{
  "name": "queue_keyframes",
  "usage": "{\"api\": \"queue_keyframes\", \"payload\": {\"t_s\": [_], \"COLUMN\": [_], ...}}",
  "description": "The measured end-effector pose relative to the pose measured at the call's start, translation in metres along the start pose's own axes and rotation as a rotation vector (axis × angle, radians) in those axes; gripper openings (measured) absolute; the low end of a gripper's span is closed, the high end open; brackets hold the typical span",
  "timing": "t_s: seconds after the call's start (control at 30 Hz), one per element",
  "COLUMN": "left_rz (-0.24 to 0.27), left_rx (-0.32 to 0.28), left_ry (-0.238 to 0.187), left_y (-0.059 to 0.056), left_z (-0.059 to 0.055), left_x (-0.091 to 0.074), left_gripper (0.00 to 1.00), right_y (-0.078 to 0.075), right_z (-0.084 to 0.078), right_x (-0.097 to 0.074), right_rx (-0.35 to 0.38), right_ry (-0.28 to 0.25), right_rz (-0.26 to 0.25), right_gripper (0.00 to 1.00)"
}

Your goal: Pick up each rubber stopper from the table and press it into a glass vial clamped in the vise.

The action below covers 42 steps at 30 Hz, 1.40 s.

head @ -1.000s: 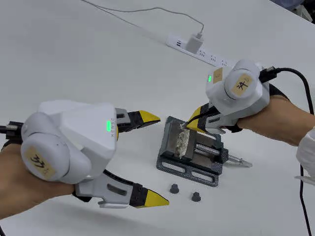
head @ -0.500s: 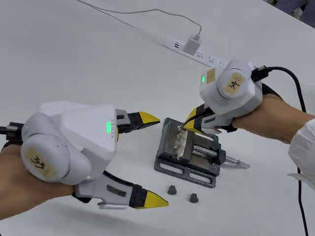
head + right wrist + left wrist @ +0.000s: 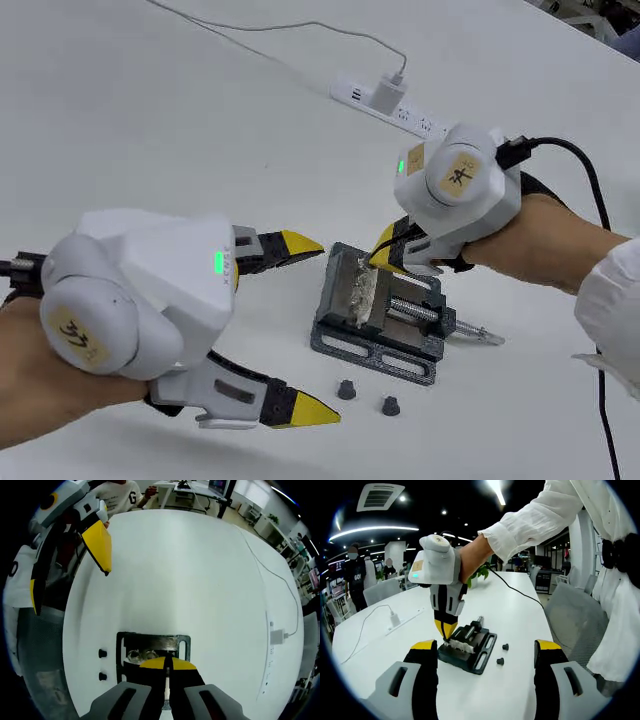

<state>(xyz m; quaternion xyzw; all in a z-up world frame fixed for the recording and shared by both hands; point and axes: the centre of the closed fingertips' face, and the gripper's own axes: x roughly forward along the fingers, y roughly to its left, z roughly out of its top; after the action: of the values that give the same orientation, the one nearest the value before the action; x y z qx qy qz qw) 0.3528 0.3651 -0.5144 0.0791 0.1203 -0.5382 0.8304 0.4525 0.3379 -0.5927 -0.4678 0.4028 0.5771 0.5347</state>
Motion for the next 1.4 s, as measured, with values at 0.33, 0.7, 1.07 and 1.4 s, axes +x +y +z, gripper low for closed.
{"api": "queue_keyframes", "payload": {"t_s": [0.33,0.7,1.07,1.4], "left_rz": [-0.017,-0.009,-0.010,-0.004], "left_rx": [0.017,0.016,0.018,0.019], "left_ry": [0.020,0.036,0.045,0.048], "left_y": [-0.004,-0.006,-0.007,-0.007], "left_z": [0.000,-0.003,-0.004,-0.002], "left_x": [0.000,-0.006,-0.007,-0.009], "left_gripper": [0.78,0.77,0.77,0.77], "right_y": [-0.004,-0.007,-0.009,-0.013], "right_z": [-0.001,-0.004,-0.004,-0.006], "right_x": [0.000,0.000,0.000,0.000], "right_rx": [0.002,0.064,0.080,0.127], "right_ry": [-0.026,-0.095,-0.132,-0.158], "right_rz": [-0.033,-0.047,-0.071,-0.084], "right_gripper": [0.00,0.00,0.00,0.01]}}
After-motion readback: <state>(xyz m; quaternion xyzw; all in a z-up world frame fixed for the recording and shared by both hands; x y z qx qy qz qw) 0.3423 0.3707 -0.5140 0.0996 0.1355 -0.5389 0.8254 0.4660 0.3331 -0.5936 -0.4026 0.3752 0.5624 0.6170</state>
